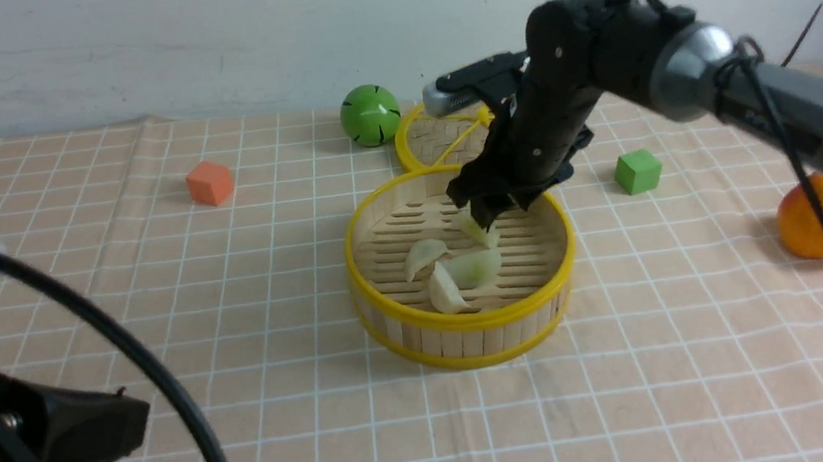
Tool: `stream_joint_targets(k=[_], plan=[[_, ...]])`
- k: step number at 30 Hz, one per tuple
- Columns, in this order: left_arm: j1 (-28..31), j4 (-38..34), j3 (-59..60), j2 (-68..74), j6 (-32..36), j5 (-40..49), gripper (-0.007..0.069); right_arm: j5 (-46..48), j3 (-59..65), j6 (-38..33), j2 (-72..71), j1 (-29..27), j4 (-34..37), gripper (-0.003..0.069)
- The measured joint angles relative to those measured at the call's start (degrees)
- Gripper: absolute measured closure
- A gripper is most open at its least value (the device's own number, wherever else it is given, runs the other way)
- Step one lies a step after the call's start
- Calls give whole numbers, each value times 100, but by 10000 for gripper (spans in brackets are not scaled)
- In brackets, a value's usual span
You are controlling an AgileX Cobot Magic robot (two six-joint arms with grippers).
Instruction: Put the dumplings into the steamer on the table with the brown tablecloth.
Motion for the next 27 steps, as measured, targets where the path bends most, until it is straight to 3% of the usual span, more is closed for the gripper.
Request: stream_joint_targets(k=[5, 9, 12, 19, 27], plan=[[0, 0, 1047, -836, 0, -884, 603, 504, -33, -266, -1134, 0, 7, 342], [0, 0, 1757, -1746, -97, -1527, 603, 1066, -44, -437, -2091, 0, 56, 552], [0, 0, 1927, -2098, -241, -1680, 603, 1215, -44, -626, -2411, 0, 304, 650], [0, 0, 2221, -2482, -447, -1713, 600, 973, 936, -1223, -3411, 0, 1263, 678], [0, 0, 2265, -2489, -586, -1402, 589, -1167, 4103, -1644, -5722, 5, 1533, 666]])
